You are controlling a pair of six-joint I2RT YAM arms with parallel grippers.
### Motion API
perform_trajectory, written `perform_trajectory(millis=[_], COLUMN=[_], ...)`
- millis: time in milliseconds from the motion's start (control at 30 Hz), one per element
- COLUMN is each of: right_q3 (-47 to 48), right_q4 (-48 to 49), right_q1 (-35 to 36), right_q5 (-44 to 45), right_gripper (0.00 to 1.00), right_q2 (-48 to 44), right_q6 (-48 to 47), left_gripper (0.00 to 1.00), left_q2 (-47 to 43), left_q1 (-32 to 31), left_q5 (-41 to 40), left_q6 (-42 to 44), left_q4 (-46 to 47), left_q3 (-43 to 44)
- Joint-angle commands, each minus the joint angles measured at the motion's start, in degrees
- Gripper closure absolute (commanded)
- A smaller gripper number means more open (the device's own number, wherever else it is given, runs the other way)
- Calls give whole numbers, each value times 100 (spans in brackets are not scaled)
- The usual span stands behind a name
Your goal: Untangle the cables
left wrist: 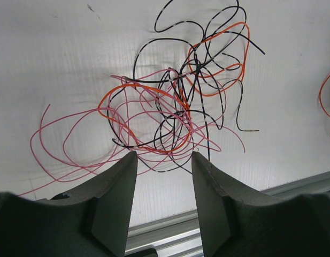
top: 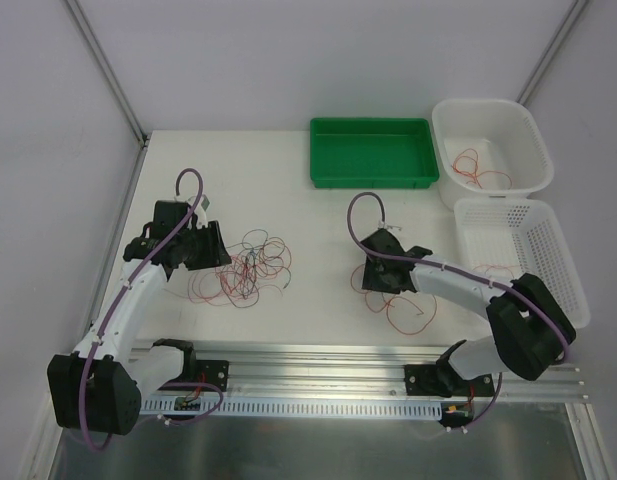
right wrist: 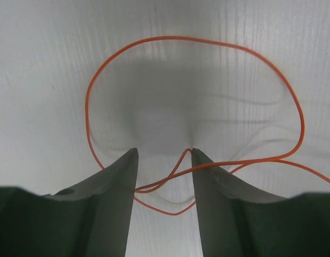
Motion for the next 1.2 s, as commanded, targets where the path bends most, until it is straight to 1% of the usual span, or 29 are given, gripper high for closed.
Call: perform_trajectory(millis=[0, 33, 67, 100, 167, 233, 267, 333, 467, 567, 600, 700, 733, 800, 833, 933, 967, 1033, 1067, 1167], right_q3=[78, 105, 113, 114, 114, 131, 166, 227, 517, 947, 1244, 1808, 2149, 2537, 2896, 3408, 3714, 4076, 4434, 4954], right_q4=[106, 97, 71, 71, 71, 27, 10, -104, -429, -798, -886, -1316, -1466, -1616, -1686, -1696, -1669, -1591, -1555, -1336], right_q1=[92, 92, 127, 154, 197, 215, 233, 251, 268, 259, 242, 189, 154, 23, -48, -425, -661, -917, -1171, -1532], right_q5=[275, 275, 283, 292, 319, 319, 327, 397, 494, 705, 740, 969, 1065, 1162, 1162, 1128, 1101, 953, 864, 653], right_gripper=[56, 58, 64, 66, 78, 86, 93, 99, 99, 99, 99, 99, 99, 99, 99, 99, 99, 99, 99, 99], right_q2=[170, 206, 232, 250, 268, 259, 233, 128, -196, -461, -601, -795, -830, -901, -962, -1033, -1042, -972, -928, -726], right_q6=[237, 237, 237, 228, 193, 167, 149, 53, -237, -649, -1016, -1484, -1825, -2091, -2266, -2837, -3100, -3260, -3348, -3656], left_gripper=[55, 54, 55, 55, 55, 55, 55, 55, 55, 55, 55, 55, 55, 54, 55, 54, 54, 54, 54, 54], left_q2=[-110, -119, -110, -119, -128, -136, -137, -137, -154, -180, -189, -207, -224, -242, -242, -286, -303, -321, -330, -347], left_q1=[-26, -17, -26, -26, -26, -26, -26, -26, -26, -17, -26, -26, -26, -26, -26, -26, -26, -26, -26, -26], left_q5=[103, 112, 112, 121, 121, 130, 130, 138, 156, 156, 147, 165, 174, 182, 191, 200, 200, 191, 191, 200], left_q6=[-8, 0, 1, -8, 0, 0, -8, 1, 1, 1, -8, 0, 1, -8, 0, -8, 0, 1, 1, 9], left_q4=[129, 129, 129, 129, 129, 137, 137, 137, 137, 129, 137, 155, 146, 146, 155, 146, 146, 164, 164, 164], left_q3=[-34, -34, -34, -34, -25, -25, -16, -16, -25, -25, -34, -34, -25, -25, -34, -42, -34, -34, -42, -34])
